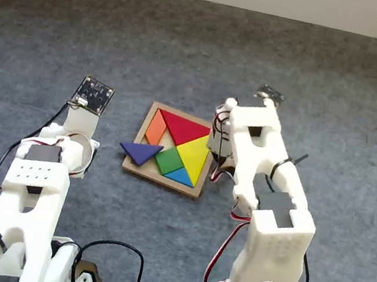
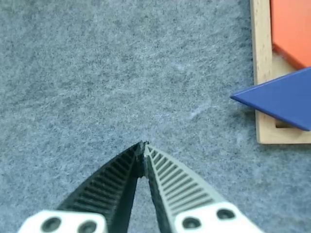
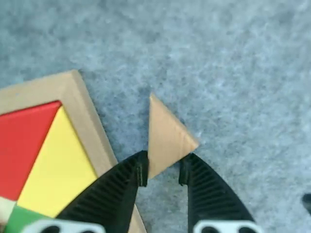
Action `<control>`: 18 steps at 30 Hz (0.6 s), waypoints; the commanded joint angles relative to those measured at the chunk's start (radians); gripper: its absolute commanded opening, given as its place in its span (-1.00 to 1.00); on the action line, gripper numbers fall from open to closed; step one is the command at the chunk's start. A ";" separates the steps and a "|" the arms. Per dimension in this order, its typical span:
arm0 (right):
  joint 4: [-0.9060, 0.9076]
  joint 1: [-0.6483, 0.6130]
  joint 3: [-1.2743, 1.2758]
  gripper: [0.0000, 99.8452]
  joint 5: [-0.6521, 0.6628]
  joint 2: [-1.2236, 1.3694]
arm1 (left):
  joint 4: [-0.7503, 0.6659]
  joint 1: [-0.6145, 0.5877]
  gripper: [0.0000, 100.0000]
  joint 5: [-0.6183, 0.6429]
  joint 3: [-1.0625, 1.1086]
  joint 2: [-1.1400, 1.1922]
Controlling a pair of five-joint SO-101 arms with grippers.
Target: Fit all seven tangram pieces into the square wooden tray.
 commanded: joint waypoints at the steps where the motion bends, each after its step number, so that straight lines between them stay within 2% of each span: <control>1: 0.010 0.033 -0.056 -0.79 0.037 -0.050 | -0.017 -0.007 -0.97 0.009 -0.005 -0.021; 8: -0.016 0.039 -0.059 -0.56 0.040 -0.010 | -0.017 -0.007 -0.97 0.009 -0.005 -0.021; 18: -0.018 0.039 -0.113 -0.55 0.173 -0.005 | -0.017 -0.007 -0.97 0.009 -0.004 -0.021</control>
